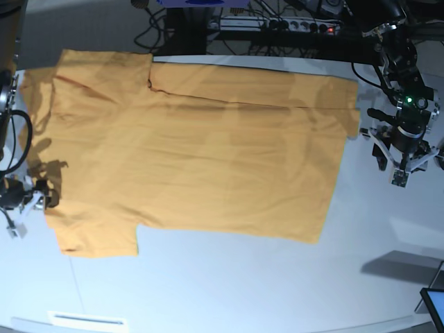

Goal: Fold the T-shirt properly
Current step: 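Move both grippers to the shirt's opposite long edge near the hem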

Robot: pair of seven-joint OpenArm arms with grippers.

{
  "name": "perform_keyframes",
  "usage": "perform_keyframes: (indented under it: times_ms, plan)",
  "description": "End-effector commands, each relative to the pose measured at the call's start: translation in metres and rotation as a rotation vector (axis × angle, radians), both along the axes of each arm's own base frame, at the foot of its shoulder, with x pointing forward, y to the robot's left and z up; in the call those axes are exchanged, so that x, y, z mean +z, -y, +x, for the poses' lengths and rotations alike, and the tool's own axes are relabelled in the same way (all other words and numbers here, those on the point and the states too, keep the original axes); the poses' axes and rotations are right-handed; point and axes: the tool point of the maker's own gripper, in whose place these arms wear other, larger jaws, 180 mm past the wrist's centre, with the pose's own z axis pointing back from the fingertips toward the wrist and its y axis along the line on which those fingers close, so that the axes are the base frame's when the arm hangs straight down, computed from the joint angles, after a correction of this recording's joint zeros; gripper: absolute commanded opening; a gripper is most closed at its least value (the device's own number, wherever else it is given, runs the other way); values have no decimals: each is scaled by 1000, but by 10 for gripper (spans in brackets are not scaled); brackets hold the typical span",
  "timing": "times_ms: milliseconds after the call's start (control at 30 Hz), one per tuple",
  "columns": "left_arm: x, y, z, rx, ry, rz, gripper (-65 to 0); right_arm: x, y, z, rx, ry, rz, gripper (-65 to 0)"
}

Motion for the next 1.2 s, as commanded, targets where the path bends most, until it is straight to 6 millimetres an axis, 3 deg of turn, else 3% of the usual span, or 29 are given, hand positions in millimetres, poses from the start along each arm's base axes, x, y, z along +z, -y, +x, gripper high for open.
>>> perform_keyframes:
  times_ms: [0,167,633,733,1000,1167]
  plan:
    - [17,-3,7,-5,53,22,-370,14,1,12,2,31,1,-236]
    - [17,-3,7,-5,53,22,-370,11,-3,9,9,12,6,-251]
    - [18,-6,14,4,62,11,-364,2,-4,1,15,-15,1,-650]
    - [22,-6,21,8,80,4,-363,2,-4,0,15,-16,1,-643]
    - [-4,-20,37,60,34,-83,-361,2,-2,0,14,-16,-1,-644]
    - [-9,-34,52,89,24,-120,-361,1,-2,-1,14,-18,-1,-644]
